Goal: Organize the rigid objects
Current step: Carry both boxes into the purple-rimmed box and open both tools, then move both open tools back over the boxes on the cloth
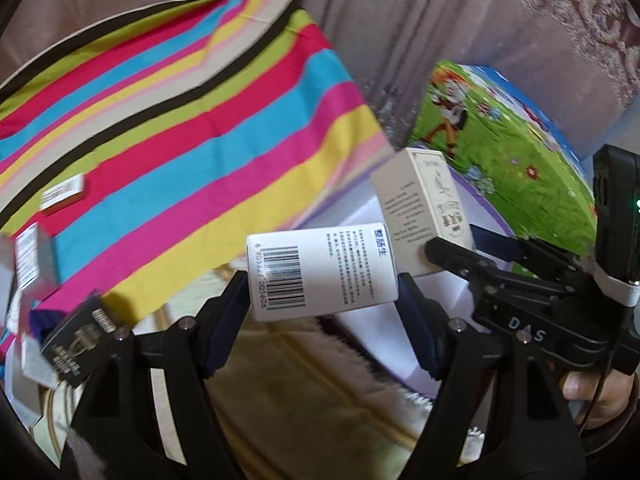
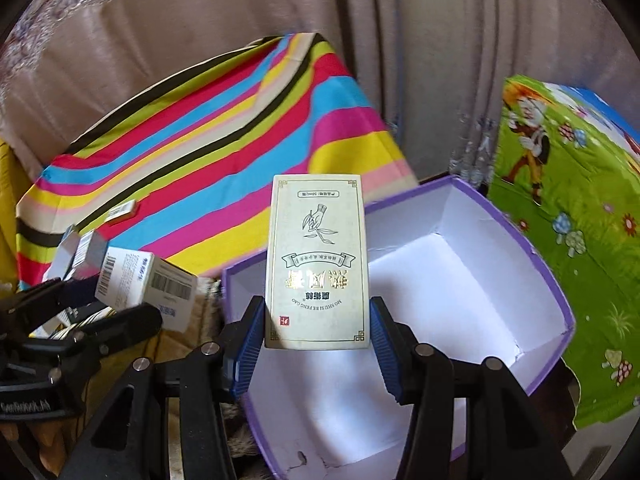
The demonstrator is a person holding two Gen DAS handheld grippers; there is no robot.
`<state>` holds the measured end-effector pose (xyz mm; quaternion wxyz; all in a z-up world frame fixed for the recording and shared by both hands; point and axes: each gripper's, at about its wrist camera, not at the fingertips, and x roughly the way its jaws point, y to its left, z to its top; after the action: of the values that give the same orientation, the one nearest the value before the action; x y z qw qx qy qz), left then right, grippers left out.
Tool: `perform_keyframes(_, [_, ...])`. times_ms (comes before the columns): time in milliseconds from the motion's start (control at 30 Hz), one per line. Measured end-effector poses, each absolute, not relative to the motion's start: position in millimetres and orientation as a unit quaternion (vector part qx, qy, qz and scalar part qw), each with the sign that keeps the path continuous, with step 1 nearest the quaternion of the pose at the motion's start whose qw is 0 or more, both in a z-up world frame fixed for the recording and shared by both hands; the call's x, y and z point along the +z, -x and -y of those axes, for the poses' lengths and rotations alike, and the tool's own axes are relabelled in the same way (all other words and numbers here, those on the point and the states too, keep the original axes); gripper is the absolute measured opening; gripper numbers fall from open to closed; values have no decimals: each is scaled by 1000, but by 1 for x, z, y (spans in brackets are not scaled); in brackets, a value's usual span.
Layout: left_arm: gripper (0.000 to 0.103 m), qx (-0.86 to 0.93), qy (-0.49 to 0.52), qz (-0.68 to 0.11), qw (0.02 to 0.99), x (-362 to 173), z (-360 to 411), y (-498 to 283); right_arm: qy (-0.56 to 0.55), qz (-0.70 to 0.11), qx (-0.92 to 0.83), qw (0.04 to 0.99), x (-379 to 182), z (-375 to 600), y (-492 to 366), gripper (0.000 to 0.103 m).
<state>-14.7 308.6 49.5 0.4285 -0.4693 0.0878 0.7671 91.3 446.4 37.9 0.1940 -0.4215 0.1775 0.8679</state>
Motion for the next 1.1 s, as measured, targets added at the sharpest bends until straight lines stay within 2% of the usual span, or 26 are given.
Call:
perform_keyframes(133, [78, 745, 474, -69, 465, 47, -319, 12, 420, -185, 863, 213, 35, -455, -94, 53])
perform_keyframes(233, [95, 733, 479, -47, 481, 48, -322, 14, 417, -195, 859, 223, 34, -459, -98, 54])
perform_keyframes(400, [95, 731, 494, -16, 470, 46, -313, 22, 413, -200, 861, 218, 35, -455, -98, 64])
perform_keyframes(533, [95, 735, 485, 21, 473, 51, -296, 26, 409, -203, 865, 208, 36, -450, -95, 67])
perform_keyframes(1100, [95, 839, 422, 45, 340, 67, -169, 20, 415, -177, 886, 107, 40, -382, -63, 68])
